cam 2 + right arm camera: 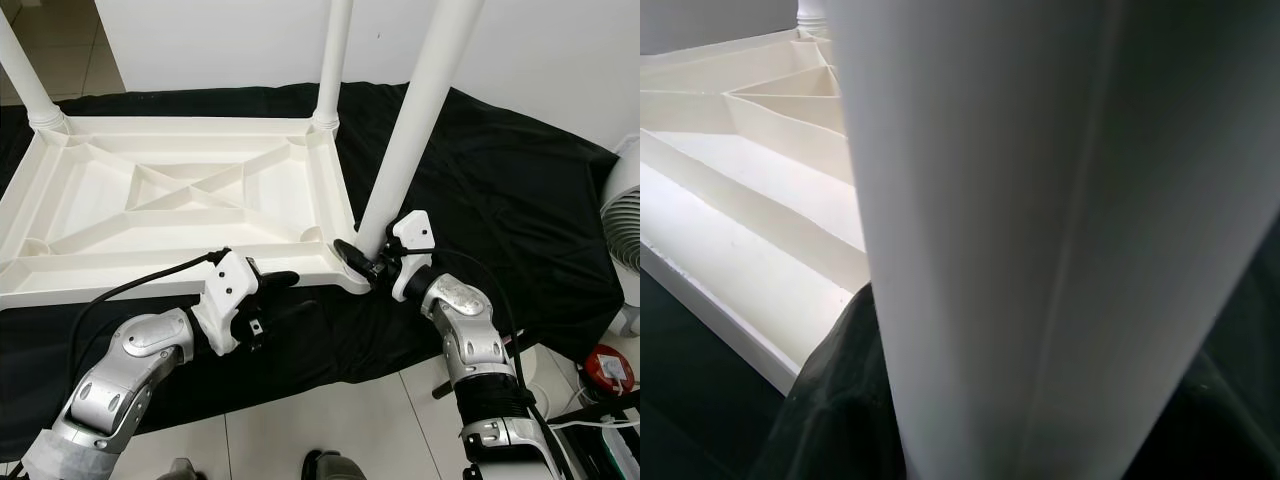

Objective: Building children table

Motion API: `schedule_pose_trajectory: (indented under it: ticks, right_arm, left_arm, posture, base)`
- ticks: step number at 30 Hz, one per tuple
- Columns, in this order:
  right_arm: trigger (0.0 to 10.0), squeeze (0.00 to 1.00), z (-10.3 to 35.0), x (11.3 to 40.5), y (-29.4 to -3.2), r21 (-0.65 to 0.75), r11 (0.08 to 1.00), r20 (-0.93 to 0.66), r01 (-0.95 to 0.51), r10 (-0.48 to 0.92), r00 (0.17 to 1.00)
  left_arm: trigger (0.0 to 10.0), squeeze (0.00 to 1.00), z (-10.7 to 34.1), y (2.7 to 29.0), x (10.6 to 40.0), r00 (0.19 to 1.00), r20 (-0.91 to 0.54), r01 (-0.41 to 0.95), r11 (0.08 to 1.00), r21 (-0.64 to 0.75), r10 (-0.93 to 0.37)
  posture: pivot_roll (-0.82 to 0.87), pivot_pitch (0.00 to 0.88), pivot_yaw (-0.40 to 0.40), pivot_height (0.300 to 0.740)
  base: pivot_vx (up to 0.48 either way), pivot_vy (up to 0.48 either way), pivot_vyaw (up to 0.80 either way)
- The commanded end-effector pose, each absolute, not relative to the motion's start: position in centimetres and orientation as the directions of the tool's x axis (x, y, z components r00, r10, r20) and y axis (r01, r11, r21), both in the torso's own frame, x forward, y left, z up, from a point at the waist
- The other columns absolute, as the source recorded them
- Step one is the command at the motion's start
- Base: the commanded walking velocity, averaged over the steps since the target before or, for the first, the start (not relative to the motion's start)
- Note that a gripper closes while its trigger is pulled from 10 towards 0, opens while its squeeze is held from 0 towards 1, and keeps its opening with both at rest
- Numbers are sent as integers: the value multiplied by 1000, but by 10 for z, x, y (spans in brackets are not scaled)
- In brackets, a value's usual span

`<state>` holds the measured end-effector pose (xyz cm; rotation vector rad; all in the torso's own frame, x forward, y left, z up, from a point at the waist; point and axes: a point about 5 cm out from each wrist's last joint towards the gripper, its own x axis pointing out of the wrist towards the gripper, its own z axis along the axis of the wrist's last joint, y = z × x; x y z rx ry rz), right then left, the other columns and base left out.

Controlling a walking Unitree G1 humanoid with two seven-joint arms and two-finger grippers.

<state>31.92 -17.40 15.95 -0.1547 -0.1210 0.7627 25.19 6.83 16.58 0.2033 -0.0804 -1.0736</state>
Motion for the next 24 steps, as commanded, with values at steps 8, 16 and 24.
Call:
schedule_pose_trajectory:
  ticks: [8, 16, 24]
  right_arm:
    - [10000, 0, 148, 314, -176, -152, 852, 51, -501, 513, 857]
    - [10000, 0, 146, 307, -164, -88, 955, 72, -283, 290, 954]
    - [10000, 0, 144, 298, -137, -50, 997, 71, -65, 68, 995]
  left_arm:
    - [10000, 0, 163, 70, 259, 587, -19, 794, 570, 210, -810]
    - [10000, 0, 162, 70, 259, 584, -18, 796, 569, 205, -811]
    - [10000, 0, 162, 69, 260, 579, -19, 800, 564, 205, -815]
  posture:
    - [46, 112, -76, 740]
    - [39, 105, -72, 740]
    - [32, 100, -69, 740]
  base:
    - [0, 0, 0]
    - [0, 0, 0]
    - [0, 0, 0]
